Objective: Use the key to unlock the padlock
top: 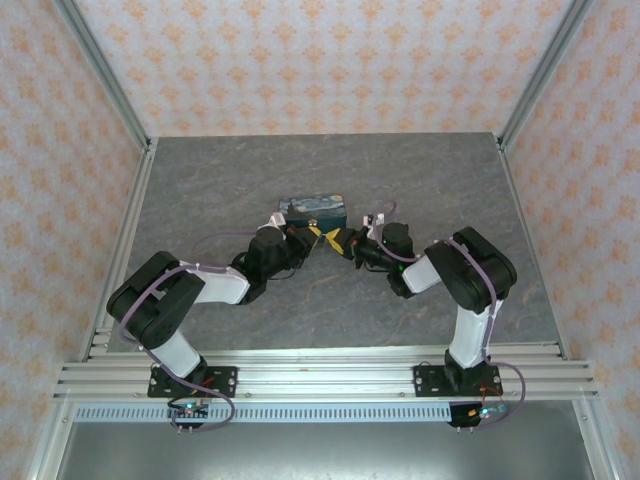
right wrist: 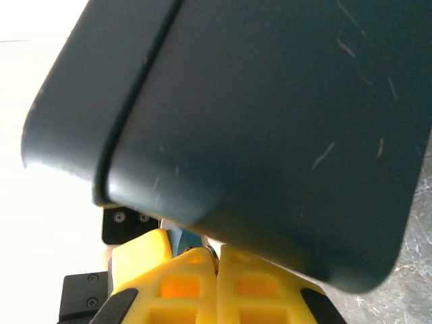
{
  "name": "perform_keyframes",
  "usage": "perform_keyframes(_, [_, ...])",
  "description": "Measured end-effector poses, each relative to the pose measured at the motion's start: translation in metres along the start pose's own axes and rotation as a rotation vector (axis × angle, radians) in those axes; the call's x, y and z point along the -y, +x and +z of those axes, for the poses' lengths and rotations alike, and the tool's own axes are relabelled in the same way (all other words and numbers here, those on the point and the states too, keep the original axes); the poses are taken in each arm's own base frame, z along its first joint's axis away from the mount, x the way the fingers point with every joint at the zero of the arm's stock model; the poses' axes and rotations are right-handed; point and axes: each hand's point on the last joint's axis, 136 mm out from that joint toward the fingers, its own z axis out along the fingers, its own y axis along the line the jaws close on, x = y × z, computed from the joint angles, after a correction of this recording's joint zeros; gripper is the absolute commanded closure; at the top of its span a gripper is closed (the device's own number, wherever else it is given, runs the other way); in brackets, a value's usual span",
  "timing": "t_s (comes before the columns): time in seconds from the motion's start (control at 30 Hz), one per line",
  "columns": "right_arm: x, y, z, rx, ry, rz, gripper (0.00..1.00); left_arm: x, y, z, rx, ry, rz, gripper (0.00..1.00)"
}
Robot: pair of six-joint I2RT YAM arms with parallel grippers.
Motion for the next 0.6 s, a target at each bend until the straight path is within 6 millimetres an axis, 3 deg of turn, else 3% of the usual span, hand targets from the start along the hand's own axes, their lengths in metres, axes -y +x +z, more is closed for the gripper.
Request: perform_keyframes(0.6, [-0.001, 0.0, 0.016, -0.039, 0.008, 0.024, 1.0, -0.005, -0.009, 0.001, 0.039, -0.014, -0.004, 1.0])
